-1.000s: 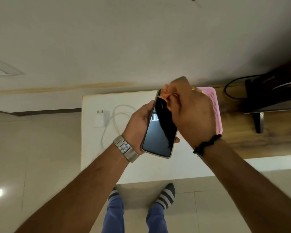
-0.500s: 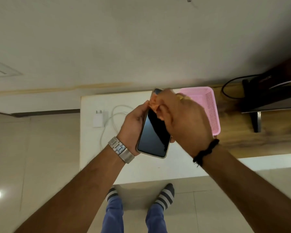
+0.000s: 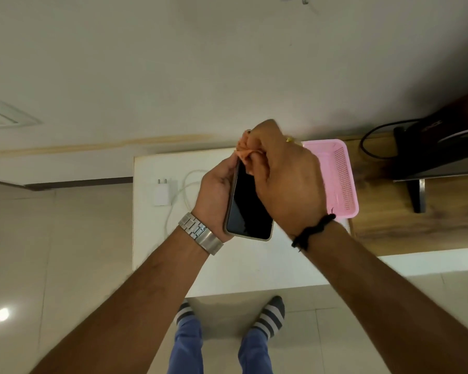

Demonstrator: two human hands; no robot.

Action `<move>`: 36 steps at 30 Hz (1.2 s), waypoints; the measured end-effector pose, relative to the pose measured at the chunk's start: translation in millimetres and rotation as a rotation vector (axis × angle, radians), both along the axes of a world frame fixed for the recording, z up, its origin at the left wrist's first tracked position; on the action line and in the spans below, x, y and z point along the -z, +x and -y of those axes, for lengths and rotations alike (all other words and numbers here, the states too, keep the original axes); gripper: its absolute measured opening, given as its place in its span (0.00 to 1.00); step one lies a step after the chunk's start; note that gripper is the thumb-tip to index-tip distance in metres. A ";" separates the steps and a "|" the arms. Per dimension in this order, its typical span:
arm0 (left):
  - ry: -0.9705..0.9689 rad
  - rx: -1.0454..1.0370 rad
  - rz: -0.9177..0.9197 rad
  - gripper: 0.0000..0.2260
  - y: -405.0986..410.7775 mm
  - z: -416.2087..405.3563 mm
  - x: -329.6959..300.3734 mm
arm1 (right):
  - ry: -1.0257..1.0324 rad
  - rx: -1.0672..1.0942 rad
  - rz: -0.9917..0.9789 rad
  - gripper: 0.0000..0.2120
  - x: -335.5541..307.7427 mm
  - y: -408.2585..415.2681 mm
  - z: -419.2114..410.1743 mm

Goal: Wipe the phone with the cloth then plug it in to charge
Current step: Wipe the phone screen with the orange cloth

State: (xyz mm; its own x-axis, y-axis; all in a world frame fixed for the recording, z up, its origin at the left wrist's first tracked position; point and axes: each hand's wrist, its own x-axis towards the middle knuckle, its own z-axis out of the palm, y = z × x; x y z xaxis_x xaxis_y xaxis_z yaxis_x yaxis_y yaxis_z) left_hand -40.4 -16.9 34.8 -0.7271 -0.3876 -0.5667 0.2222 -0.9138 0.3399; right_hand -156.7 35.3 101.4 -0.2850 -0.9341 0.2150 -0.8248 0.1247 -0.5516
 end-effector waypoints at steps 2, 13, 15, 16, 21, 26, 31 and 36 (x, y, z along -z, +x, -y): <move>0.004 0.005 0.009 0.21 0.2 7.9 -2.6 | 0.063 -0.072 0.010 0.09 2.3 21.1 -16.6; 0.029 -0.055 0.010 0.20 -2.4 13.2 -13.1 | 0.031 -0.034 0.011 0.04 7.0 25.9 -9.5; 0.046 -0.053 0.046 0.26 -1.9 14.3 -14.6 | 0.070 -0.128 -0.011 0.04 7.1 37.2 -26.1; 0.053 -0.056 0.058 0.24 -1.9 11.7 -14.9 | 0.063 -0.123 0.022 0.05 5.5 34.6 -24.6; 0.105 -0.088 0.038 0.14 -6.2 1.9 -10.8 | -0.120 0.029 0.103 0.05 -3.9 1.0 31.5; 0.138 -0.182 0.049 0.17 0.1 12.2 -15.3 | -0.064 -0.065 0.045 0.02 4.3 33.3 -3.5; 0.084 -0.152 -0.006 0.16 0.0 3.2 -14.6 | -0.113 0.026 0.106 0.06 -3.5 9.6 31.7; 0.051 -0.186 0.007 0.21 9.6 18.6 -23.7 | -0.037 -0.034 0.115 0.02 3.1 44.3 4.0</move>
